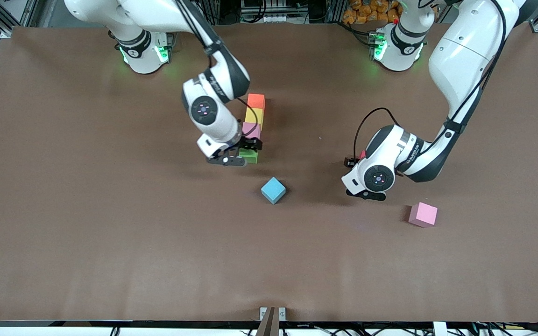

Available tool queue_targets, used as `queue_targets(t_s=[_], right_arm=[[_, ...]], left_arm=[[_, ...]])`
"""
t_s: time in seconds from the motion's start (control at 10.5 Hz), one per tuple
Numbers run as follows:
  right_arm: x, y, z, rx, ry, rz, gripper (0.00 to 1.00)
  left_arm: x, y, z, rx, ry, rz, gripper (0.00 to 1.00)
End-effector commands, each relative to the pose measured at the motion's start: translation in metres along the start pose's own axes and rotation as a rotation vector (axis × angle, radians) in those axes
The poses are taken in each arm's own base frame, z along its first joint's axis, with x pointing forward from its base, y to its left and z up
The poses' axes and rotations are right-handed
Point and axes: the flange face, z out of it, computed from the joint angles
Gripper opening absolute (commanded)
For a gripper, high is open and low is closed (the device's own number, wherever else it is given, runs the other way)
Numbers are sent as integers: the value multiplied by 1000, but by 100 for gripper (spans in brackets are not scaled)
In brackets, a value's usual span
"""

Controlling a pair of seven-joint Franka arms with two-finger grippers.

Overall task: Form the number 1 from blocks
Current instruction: 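Place the green block with the right gripper while the left gripper grasps magenta, then retract the right gripper to rest while the left gripper carries magenta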

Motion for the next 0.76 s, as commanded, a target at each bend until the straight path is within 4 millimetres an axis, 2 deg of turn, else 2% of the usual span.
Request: queue_targets(t_s=[0.0,0.1,0.29,0.38,0.48,0.67], right_arm=[[40,56,-61,-94,3,-92,100],[59,72,-86,-182,-20,-212,100],[88,106,-131,-347,-69,-414,100],[101,121,-153,-358,-66,-477,100],[112,136,-177,-348,-61,-478,100],[122,148,-235,-325,-15,-420,100]], left_arm=[[-3,-11,-1,21,3,20,11],[-4,-12,-2,23,4,19,0],[-6,-7,-4,28,6,9,0],[-11,2,-7,34,-3,7,0],[-15,12,-9,39,-17,-8,0],[-35,57,-20,19,-39,-36,0]])
